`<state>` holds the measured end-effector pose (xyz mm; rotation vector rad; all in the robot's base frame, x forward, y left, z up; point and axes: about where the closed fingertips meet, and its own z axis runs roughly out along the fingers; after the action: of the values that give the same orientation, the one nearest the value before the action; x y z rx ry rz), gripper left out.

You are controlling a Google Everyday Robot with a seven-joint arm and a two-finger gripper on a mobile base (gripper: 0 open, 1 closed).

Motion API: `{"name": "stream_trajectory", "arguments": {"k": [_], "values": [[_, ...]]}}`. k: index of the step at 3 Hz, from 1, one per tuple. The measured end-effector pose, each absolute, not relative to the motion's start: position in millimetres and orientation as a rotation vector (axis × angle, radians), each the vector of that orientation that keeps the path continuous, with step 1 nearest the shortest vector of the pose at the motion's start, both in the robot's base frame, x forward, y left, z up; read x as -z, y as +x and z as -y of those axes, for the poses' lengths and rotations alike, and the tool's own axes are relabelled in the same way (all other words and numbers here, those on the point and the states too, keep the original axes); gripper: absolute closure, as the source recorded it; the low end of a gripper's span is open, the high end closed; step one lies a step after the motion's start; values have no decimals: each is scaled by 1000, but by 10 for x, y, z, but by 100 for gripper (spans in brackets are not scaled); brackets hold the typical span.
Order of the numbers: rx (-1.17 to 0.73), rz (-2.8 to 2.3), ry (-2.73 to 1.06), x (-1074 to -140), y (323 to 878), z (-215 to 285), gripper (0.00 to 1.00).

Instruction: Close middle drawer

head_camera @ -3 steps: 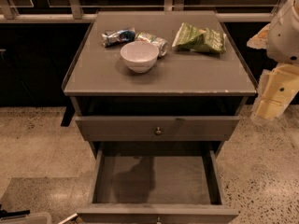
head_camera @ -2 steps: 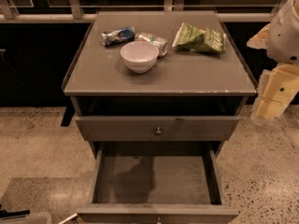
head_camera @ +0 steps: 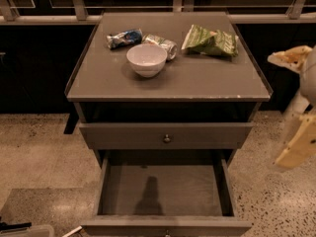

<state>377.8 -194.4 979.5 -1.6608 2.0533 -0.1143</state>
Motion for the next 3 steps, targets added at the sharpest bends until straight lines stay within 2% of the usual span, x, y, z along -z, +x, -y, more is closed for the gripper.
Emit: {"name": "stream_trajectory", "arguments": {"k": [3], "values": [[-203,-1963,-1474,-8400,3544,1544,0]]}}
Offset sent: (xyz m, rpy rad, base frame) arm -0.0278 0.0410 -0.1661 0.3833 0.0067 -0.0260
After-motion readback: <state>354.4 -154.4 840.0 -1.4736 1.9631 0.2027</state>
